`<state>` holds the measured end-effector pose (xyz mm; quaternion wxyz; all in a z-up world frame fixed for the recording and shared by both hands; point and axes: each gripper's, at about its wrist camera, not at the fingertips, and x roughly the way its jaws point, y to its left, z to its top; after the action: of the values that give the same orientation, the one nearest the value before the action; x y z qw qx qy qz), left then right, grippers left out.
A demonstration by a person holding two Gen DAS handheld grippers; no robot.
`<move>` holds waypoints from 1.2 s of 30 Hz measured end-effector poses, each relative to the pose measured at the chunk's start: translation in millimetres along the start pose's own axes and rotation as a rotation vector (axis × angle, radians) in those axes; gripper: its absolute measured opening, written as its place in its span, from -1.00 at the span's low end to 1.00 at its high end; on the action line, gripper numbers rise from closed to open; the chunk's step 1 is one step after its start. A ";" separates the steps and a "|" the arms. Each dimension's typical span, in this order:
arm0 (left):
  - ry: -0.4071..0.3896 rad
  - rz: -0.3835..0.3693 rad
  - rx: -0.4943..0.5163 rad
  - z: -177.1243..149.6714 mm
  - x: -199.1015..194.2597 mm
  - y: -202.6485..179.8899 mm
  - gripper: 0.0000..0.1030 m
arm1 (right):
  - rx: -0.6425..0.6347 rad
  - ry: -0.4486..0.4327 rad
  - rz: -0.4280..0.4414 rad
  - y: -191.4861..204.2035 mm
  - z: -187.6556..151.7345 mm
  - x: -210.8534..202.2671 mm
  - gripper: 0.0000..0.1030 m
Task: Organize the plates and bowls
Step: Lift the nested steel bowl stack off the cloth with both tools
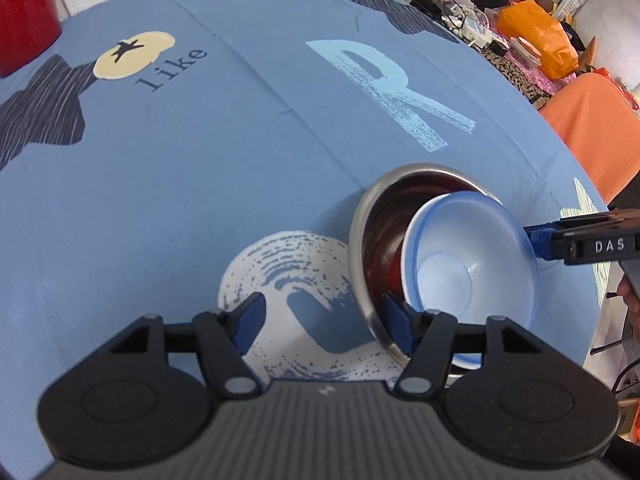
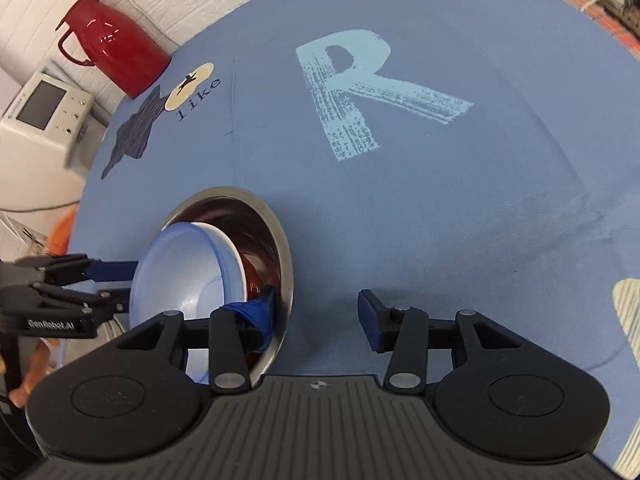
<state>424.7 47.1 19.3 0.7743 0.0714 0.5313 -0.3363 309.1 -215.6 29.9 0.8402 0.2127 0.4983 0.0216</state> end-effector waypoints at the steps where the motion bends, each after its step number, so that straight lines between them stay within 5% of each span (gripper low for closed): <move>1: -0.001 -0.002 -0.004 -0.1 0.4 1.2 0.27 | -0.002 -0.015 -0.012 1.2 -1.2 -0.5 -0.41; 7: -0.003 -0.022 -0.017 -1.4 1.1 5.6 0.27 | 0.159 -0.062 0.012 -14.2 -4.6 4.2 -0.35; 10: -0.020 0.003 0.012 -2.7 -0.9 0.5 0.24 | 0.119 -0.078 -0.016 -5.7 -6.2 2.8 -0.35; 14: -0.018 -0.068 -0.006 -4.6 -3.4 0.4 -0.47 | 0.139 -0.076 0.071 -9.1 -6.4 6.2 -0.59; 18: -0.026 -0.099 -0.027 -5.2 -5.4 -2.4 -0.98 | 0.127 -0.061 0.104 -6.9 -6.3 11.6 -0.71; 24: -0.027 -0.119 -0.117 -3.2 -4.1 -2.8 -1.00 | 0.163 -0.011 0.119 -4.8 4.4 15.0 -0.74; 28: -0.011 -0.176 -0.166 1.6 -1.1 -2.6 -1.00 | 0.276 0.087 0.206 -10.3 9.3 26.3 -0.71; 35: -0.007 -0.161 -0.073 3.6 2.1 -15.8 -1.00 | 0.072 0.073 0.142 3.3 10.3 20.2 -0.63; 36: 0.003 -0.155 -0.053 4.7 2.6 -15.7 -0.89 | 0.055 0.062 0.122 4.9 7.7 15.9 -0.63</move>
<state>419.5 31.8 22.9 0.7469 0.0102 0.5450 -0.3808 324.4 -209.7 21.8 0.8154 0.2647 0.5106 0.0656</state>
